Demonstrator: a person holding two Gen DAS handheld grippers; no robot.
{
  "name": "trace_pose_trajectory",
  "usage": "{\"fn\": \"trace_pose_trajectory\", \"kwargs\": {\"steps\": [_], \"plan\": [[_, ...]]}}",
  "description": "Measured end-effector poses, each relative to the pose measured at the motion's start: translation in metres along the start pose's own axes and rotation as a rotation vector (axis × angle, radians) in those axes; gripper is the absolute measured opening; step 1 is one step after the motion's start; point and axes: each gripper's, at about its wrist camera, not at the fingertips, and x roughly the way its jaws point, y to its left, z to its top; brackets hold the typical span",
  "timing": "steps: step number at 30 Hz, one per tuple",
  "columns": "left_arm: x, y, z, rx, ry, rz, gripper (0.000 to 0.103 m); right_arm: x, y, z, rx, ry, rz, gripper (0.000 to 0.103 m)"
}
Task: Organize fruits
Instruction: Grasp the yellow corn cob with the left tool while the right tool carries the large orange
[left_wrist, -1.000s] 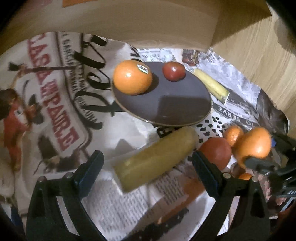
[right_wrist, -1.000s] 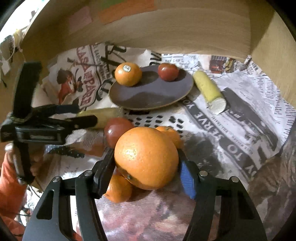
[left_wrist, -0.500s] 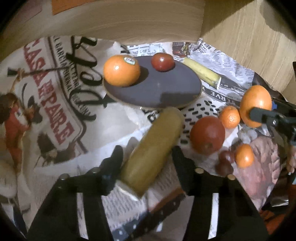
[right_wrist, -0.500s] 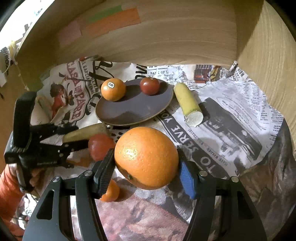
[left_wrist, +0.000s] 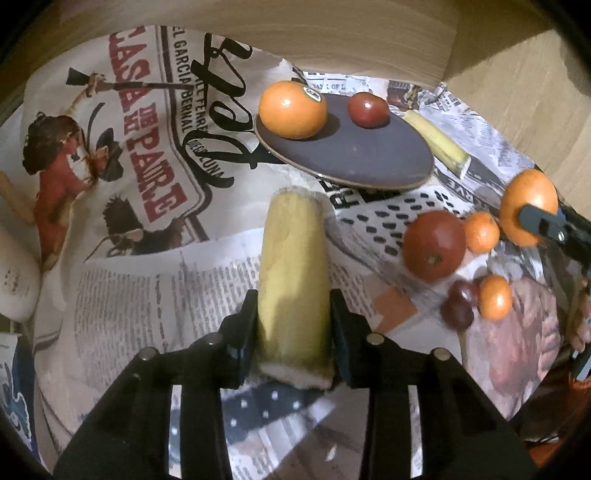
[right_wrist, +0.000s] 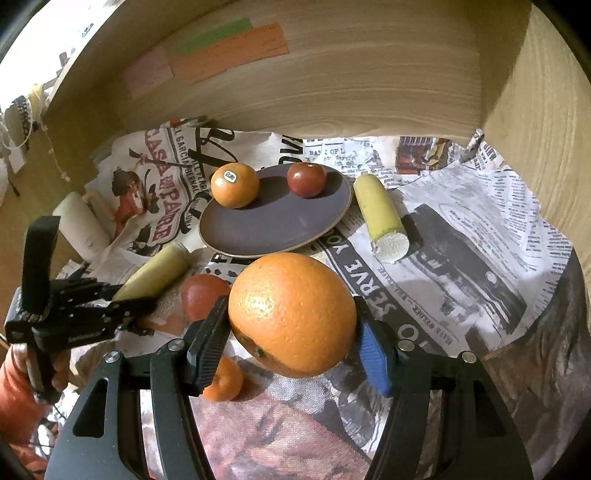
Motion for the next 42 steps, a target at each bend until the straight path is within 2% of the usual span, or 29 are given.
{"fn": "trace_pose_trajectory", "kwargs": {"steps": [10,21,34,42], "plan": [[0.022,-0.002,0.018,-0.005,-0.029,0.009,0.037,0.008,-0.003,0.011,-0.03,0.011,0.001,0.061],[-0.003,-0.007,0.026,-0.018,-0.094,-0.032,0.037,0.021,-0.002,0.032,-0.085,0.022,-0.008,0.061],[-0.005,-0.038,0.074,0.049,-0.155,-0.093,0.037,0.038,-0.004,0.063,-0.126,0.025,-0.045,0.061],[0.009,-0.045,0.107,0.066,-0.156,-0.114,0.037,0.057,-0.01,0.077,-0.14,0.033,-0.048,0.061]]}}
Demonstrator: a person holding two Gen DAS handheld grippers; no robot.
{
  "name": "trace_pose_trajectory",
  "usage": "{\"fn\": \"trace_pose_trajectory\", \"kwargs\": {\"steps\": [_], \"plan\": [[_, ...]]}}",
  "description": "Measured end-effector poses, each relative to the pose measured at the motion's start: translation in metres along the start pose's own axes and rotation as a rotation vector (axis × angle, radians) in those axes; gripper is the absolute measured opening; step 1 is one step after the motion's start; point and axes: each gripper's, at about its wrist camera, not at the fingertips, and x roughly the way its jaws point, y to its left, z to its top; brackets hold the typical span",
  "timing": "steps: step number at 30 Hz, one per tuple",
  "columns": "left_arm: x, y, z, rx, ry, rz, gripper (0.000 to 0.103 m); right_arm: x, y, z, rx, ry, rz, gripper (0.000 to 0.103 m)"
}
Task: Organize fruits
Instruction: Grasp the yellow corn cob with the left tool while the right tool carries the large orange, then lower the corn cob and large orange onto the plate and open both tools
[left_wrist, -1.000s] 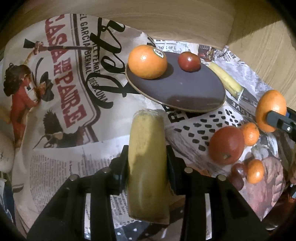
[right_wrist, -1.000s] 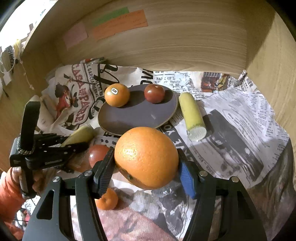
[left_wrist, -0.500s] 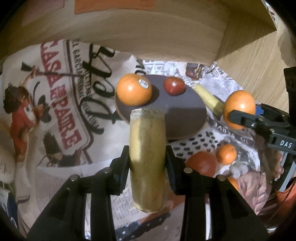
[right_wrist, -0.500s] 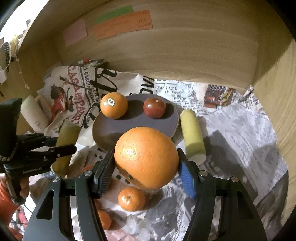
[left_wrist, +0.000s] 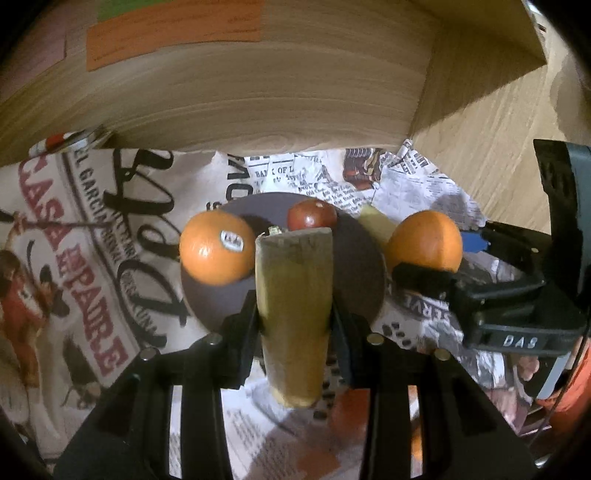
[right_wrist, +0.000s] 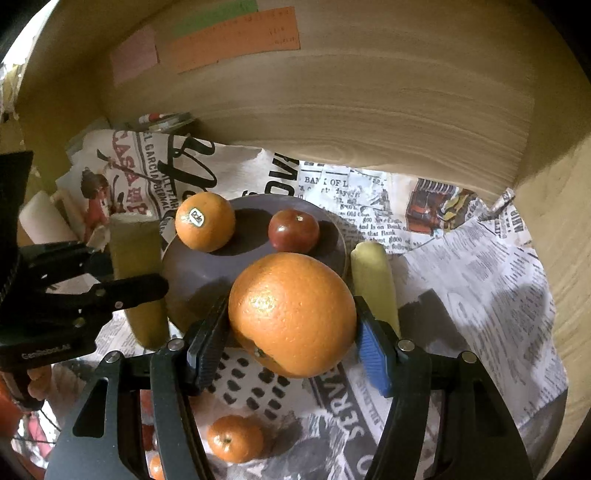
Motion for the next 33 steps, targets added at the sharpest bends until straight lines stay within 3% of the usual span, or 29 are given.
{"fn": "trace_pose_trajectory", "kwargs": {"steps": [11,12,13,14,22,26,29,33], "plan": [[0.035,0.009,0.032,-0.024,0.017,-0.012,0.036,0.028,-0.007,0.015,-0.024,0.048,0.004,0.061],[0.036,0.008,0.034,-0.022,0.012,-0.01,0.034,0.03,-0.007,0.016,-0.026,0.051,0.005,0.061],[0.037,0.007,0.038,-0.016,0.002,-0.01,0.009,0.032,-0.007,0.017,-0.029,0.054,0.005,0.061],[0.038,0.006,0.041,-0.007,0.006,-0.01,0.002,0.034,-0.007,0.019,-0.032,0.059,0.004,0.061],[0.045,0.013,0.038,0.0,0.015,0.034,0.002,0.053,-0.01,0.025,-0.045,0.101,0.003,0.061],[0.039,0.022,0.03,-0.017,0.015,0.028,0.007,0.062,-0.008,0.028,-0.044,0.123,0.019,0.061],[0.033,0.024,0.026,-0.015,0.012,0.036,0.017,0.069,-0.005,0.03,-0.043,0.144,0.041,0.061],[0.024,0.026,0.021,-0.017,-0.008,0.052,0.045,0.075,0.002,0.033,-0.057,0.171,0.046,0.062]]}}
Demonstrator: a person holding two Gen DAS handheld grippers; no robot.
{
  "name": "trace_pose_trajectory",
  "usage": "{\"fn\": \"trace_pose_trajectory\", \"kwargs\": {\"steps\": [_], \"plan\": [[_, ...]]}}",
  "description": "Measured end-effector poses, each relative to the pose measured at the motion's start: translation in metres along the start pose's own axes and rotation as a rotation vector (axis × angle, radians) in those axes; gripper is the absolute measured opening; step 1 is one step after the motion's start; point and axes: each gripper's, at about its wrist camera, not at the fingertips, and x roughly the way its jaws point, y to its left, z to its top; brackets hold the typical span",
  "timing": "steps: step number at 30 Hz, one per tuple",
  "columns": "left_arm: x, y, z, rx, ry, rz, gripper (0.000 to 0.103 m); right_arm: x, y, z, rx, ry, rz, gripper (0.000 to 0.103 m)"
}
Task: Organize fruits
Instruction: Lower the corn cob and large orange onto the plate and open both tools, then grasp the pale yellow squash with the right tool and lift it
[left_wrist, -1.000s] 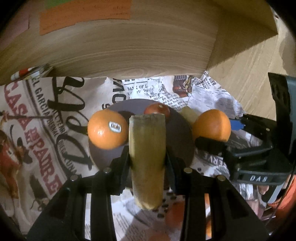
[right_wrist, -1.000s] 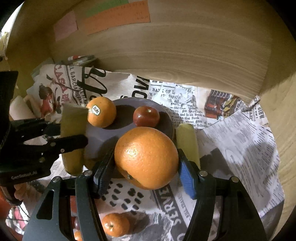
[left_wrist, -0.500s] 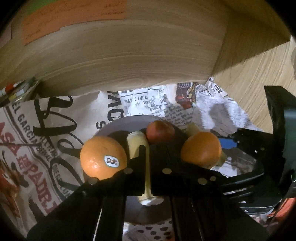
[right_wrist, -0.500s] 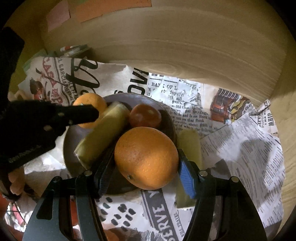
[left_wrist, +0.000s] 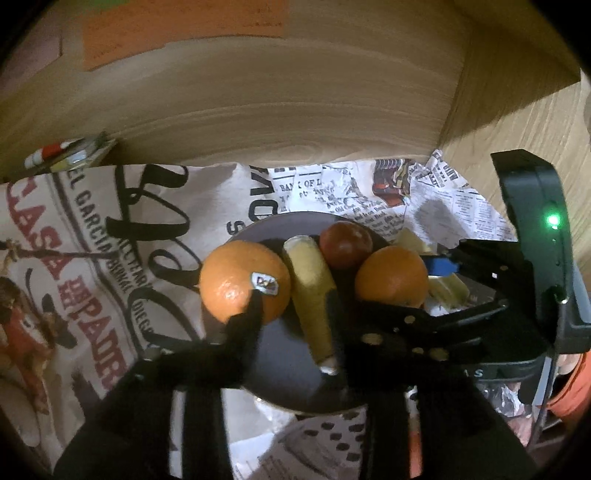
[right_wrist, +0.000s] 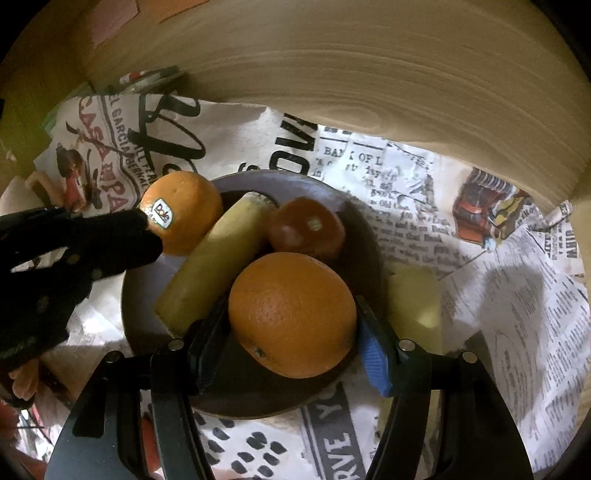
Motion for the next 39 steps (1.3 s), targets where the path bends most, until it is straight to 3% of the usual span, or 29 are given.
{"fn": "trace_pose_trajectory", "kwargs": {"steps": [4,8,16,22,34,39], "plan": [[-0.01,0.002,-0.004,-0.007,-0.023,0.017,0.057,-0.001,0.002,0.001,0.001,0.009,-0.004,0.063],[-0.02,0.004,-0.008,-0.017,-0.037,0.019,0.065,-0.028,0.002,0.002,0.008,-0.059,0.001,0.076],[-0.04,0.005,-0.019,-0.018,-0.073,0.044,0.082,-0.079,-0.009,-0.012,0.001,-0.177,-0.103,0.076],[-0.037,0.018,-0.027,-0.061,-0.05,0.072,0.088,-0.063,-0.047,-0.025,0.083,-0.106,-0.153,0.076],[-0.021,0.036,-0.041,-0.107,0.006,0.072,0.089,-0.004,-0.062,-0.024,0.086,0.069,-0.14,0.036],[-0.024,0.031,-0.043,-0.098,0.008,0.059,0.089,0.003,-0.056,-0.024,0.06,0.122,-0.158,0.035]]}}
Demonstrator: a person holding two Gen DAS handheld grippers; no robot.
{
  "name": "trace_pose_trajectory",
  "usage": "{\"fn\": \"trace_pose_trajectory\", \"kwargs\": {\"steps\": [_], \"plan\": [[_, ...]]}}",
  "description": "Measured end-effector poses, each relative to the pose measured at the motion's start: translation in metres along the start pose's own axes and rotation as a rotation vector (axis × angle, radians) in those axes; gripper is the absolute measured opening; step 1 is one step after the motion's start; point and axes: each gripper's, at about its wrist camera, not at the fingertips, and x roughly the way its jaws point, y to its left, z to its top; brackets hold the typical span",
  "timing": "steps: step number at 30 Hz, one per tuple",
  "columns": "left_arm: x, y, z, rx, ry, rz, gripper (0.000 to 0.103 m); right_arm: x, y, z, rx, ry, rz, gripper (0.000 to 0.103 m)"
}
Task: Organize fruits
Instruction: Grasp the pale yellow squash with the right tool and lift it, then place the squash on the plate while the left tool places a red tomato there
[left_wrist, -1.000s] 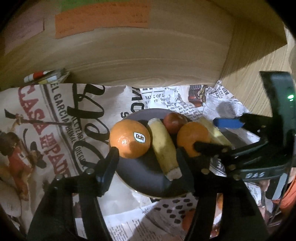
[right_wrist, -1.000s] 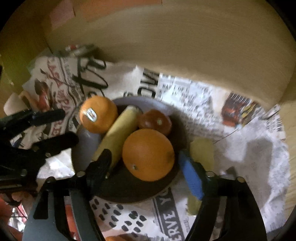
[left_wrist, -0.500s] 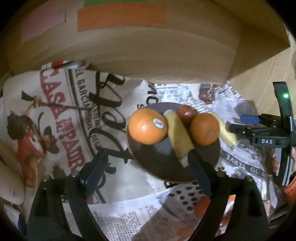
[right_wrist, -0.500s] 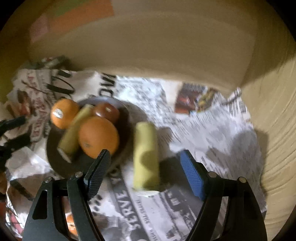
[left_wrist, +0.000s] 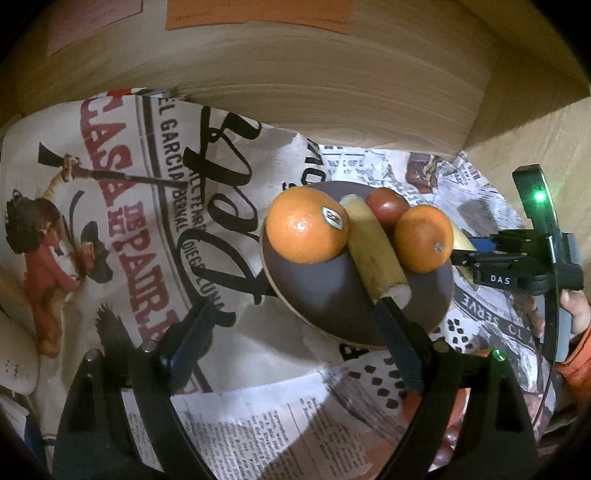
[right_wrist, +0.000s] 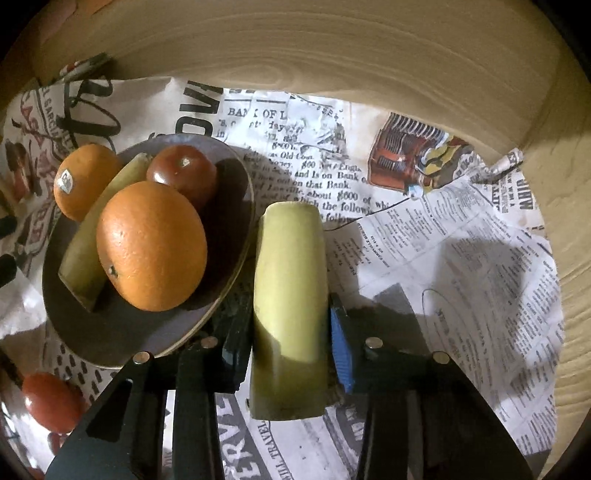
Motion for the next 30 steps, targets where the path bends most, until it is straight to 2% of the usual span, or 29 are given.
{"fn": "trace_pose_trajectory", "kwargs": {"steps": [7,13,23,30], "plan": [[-0.013,-0.018,-0.011,0.011,0.004,-0.064,0.09,-0.019,0.005,-0.026,0.007,-0.003,0.019,0.034],[-0.018,-0.041,-0.03,0.027,0.037,-0.115,0.09,-0.043,0.017,-0.058,0.003,-0.031,0.028,0.034],[-0.007,-0.072,-0.055,0.064,0.077,-0.118,0.089,-0.074,0.019,-0.078,0.03,-0.13,0.044,0.034],[0.007,-0.079,-0.062,0.052,0.142,-0.184,0.055,-0.093,0.015,-0.079,0.033,-0.207,0.048,0.034]]}}
